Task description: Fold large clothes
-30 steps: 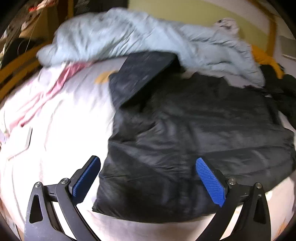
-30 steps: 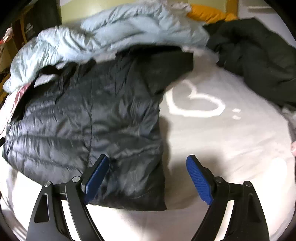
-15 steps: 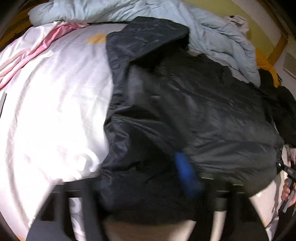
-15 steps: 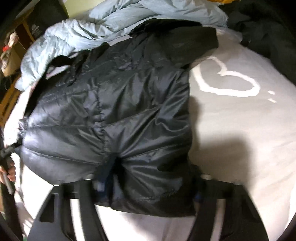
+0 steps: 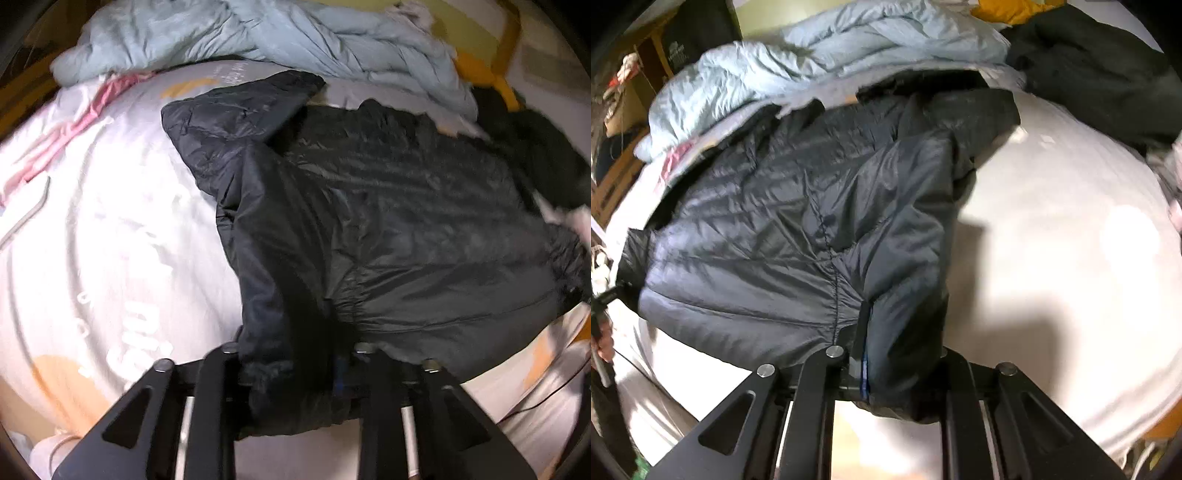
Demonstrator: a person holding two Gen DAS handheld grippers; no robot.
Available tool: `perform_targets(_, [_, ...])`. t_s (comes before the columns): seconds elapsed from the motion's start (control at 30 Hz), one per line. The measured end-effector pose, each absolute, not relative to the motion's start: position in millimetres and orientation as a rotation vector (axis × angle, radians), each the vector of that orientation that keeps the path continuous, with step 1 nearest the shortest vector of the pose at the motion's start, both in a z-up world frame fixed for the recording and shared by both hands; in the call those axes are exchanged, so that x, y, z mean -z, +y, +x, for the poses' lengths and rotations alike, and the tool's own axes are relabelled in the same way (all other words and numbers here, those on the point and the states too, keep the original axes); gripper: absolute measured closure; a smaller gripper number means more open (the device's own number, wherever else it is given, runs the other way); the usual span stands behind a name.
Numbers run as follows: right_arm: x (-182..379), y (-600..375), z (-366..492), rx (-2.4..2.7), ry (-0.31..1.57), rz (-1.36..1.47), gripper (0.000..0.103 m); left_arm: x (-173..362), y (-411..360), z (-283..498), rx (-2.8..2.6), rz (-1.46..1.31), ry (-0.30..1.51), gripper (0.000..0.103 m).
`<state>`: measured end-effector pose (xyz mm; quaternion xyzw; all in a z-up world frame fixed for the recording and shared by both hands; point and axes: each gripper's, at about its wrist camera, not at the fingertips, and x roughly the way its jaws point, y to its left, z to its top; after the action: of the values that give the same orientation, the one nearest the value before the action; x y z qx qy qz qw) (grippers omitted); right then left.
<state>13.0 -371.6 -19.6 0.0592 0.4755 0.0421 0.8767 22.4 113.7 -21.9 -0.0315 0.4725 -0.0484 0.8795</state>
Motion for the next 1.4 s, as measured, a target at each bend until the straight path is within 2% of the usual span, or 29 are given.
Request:
perform_targets(0.03, [23,-372,8,-0.074,0.996,0.101,0.083,20,110,20,0.070,-0.019,0.961,0.057])
perform_targets(0.07, [25,-374,7,-0.060,0.995,0.080,0.075,17,107,21,0.035,0.018,0.933,0.040])
perform_targets(0.1, [25,-375,7,-0.030,0.987,0.058,0.071,12,106,21,-0.008,0.051,0.894,0.029])
perform_targets(0.17, [17,-376,15,0.053,0.956,0.036,0.058,-2,106,20,-0.062,0.070,0.819,0.028])
perform_targets(0.27, [-2,-377,21,0.127,0.881,0.029,0.045,-24,108,21,-0.024,0.022,0.758,0.024])
perform_targets(0.33, [-16,-376,25,0.116,0.846,0.042,0.041,-35,103,25,-0.005,0.035,0.733,0.023])
perform_targets(0.5, [-41,-364,40,0.101,0.795,0.018,0.040,-52,83,58,0.043,0.072,0.709,0.023])
perform_targets(0.6, [-51,-355,44,0.073,0.771,-0.003,0.033,-61,77,91,0.040,0.091,0.706,0.023])
perform_targets(0.7, [-50,-343,60,0.065,0.765,-0.022,0.033,-62,73,141,-0.007,0.144,0.706,0.023])
perform_targets(0.93, [-44,-332,88,-0.001,0.772,0.067,0.033,-15,60,262,0.007,0.225,0.921,0.023])
perform_targets(0.97, [-41,-330,90,-0.021,0.778,0.059,0.033,-5,59,274,-0.018,0.240,0.955,0.025])
perform_targets(1.03, [-37,-327,91,-0.005,0.776,0.010,0.033,15,60,292,-0.072,0.253,1.025,0.048])
perform_targets(1.1, [-32,-330,92,0.035,0.774,-0.035,0.033,23,64,296,-0.094,0.238,1.035,0.094])
perform_targets(1.13, [-29,-332,93,0.039,0.780,-0.042,0.033,22,65,294,-0.090,0.230,1.021,0.100])
perform_targets(1.27, [-18,-342,98,0.028,0.826,-0.002,0.033,-4,64,249,-0.015,0.215,0.865,0.101])
perform_targets(1.4, [-14,-342,98,0.021,0.841,0.004,0.033,-26,60,185,0.139,0.217,0.830,0.102])
